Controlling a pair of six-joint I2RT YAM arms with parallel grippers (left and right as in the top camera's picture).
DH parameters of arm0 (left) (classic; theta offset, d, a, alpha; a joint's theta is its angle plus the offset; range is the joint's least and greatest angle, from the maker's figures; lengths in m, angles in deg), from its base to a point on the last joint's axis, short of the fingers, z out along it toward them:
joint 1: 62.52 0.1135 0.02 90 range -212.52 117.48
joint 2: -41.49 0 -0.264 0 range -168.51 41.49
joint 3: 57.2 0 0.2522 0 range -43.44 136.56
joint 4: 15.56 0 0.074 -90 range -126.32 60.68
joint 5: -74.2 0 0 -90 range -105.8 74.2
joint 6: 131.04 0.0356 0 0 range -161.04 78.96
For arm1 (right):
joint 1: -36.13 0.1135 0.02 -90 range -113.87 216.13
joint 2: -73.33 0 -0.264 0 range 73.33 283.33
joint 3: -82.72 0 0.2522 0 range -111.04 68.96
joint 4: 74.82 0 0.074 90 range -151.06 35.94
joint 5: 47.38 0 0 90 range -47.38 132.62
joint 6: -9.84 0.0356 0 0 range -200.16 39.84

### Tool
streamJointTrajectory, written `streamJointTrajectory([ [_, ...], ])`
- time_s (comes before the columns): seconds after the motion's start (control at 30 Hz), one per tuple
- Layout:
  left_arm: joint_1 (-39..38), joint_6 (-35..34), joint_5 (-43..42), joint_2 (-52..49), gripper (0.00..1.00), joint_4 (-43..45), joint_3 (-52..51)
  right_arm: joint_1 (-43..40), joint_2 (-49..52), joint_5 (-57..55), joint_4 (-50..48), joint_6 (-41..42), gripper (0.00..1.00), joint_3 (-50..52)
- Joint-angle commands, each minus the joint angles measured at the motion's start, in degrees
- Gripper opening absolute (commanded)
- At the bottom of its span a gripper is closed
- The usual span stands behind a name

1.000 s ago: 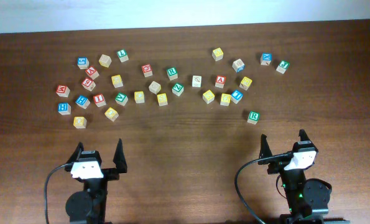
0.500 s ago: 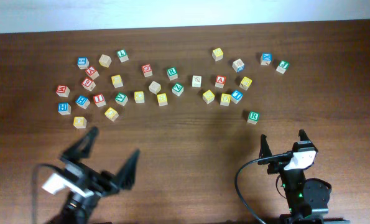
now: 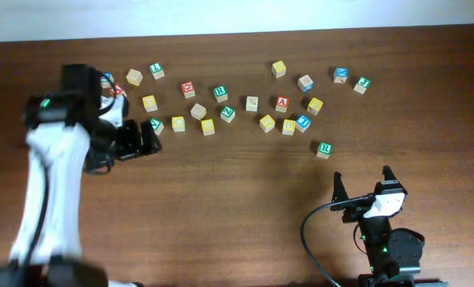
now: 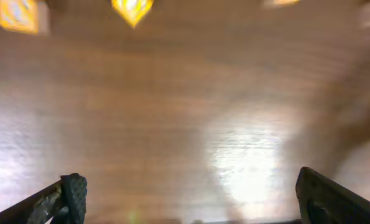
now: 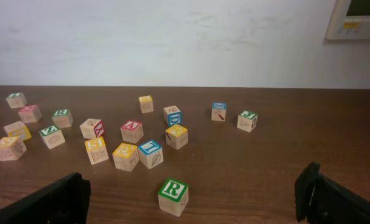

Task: Spell out ICRA
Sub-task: 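Reach the left gripper over the red-lettered I block at upper left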

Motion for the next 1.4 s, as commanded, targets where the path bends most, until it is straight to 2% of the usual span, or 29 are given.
streamJointTrajectory([
  [0.0,0.0,-1.4,1.1,-12.0,0.99,-1.0,0.6,-0.4,-0.3,0.3,0.3,0.3,0.98,0.3],
  [0.13,0.0,-1.4,-7.5,-17.6,0.99,0.9,0.6,-0.4,-0.3,0.3,0.3,0.3,0.98,0.3],
  [0.23,0.2,-1.3,-7.2,-17.9,0.99,5.0,0.9,-0.4,-0.3,0.3,0.3,0.3,0.98,0.3],
  [0.3,0.7,-1.6,0.9,-17.9,0.99,12.8,1.4,-0.4,-0.3,0.3,0.3,0.3,0.98,0.3],
  [0.37,1.2,-5.1,11.0,-18.1,0.99,19.6,1.4,-0.4,-0.3,0.3,0.3,0.3,0.98,0.3],
  [0.4,1.2,-6.8,13.4,-18.3,0.99,21.9,1.4,-0.4,-0.3,0.3,0.3,0.3,0.98,0.3],
  [0.47,1.2,-7.1,14.2,-19.1,0.99,28.7,1.4,-0.4,-0.3,0.3,0.3,0.3,0.98,0.3],
  [0.57,1.2,-7.1,14.2,-21.0,0.99,32.9,1.4,-0.4,-0.3,0.3,0.3,0.3,0.98,0.3],
  [0.77,1.2,-7.1,16.2,-29.2,0.99,36.8,1.4,-0.4,-0.3,0.3,0.3,0.3,0.98,0.3],
  [0.93,1.9,-7.2,15.8,-30.1,1.00,39.3,1.4,-0.4,-0.3,0.3,0.3,0.3,0.98,0.3],
  [1.03,2.1,-7.1,13.5,-30.2,0.84,39.3,1.4,-0.4,-0.3,0.3,0.3,0.3,0.98,0.3],
  [1.07,2.1,-7.1,13.5,-30.6,0.84,39.5,1.4,-0.4,-0.3,0.3,0.3,0.3,0.98,0.3],
  [1.13,2.1,-7.1,13.6,-31.2,0.74,40.0,1.4,-0.4,-0.3,0.3,0.3,0.3,0.98,0.3],
  [1.37,2.7,-7.1,14.6,-32.1,0.73,39.8,1.4,-0.4,-0.3,0.3,0.3,0.3,0.98,0.3],
])
